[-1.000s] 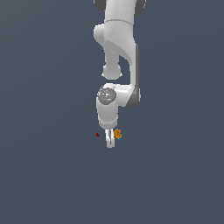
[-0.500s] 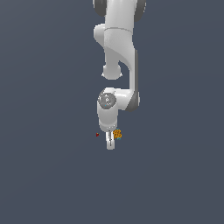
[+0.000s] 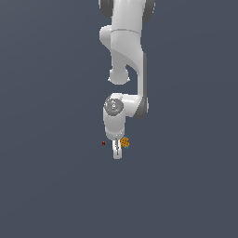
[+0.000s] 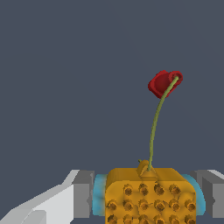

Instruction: Pick up the object and move it to a goal position.

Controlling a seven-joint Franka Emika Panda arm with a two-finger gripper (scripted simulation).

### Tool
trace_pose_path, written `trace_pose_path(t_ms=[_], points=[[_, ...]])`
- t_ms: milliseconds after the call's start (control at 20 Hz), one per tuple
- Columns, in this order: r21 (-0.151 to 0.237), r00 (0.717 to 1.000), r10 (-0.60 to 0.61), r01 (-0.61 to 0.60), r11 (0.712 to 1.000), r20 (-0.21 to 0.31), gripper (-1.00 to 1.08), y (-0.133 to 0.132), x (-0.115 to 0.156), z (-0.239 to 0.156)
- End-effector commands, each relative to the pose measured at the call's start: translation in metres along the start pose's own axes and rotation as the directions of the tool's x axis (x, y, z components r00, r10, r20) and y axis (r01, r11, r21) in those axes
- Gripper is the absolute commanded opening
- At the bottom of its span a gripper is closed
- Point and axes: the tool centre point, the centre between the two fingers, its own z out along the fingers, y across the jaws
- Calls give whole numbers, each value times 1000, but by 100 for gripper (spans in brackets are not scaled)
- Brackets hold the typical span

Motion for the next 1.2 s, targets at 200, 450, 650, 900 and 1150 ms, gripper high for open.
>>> trace_pose_path(t_ms=[200,450,650,900,1150], points=[[1,1000,0,0,1000,0,-100,-6,-6,-15],[0,1000,1,-1,1000,-1,-100,-18,-16,-42],[0,1000,1,-1,1000,-2,-100,-32,-28,-74],[0,1000,1,-1,1000,-3,-100,-53,-46,-119],[0,1000,1,-1,1000,-3,-100,-75,-64,-166]])
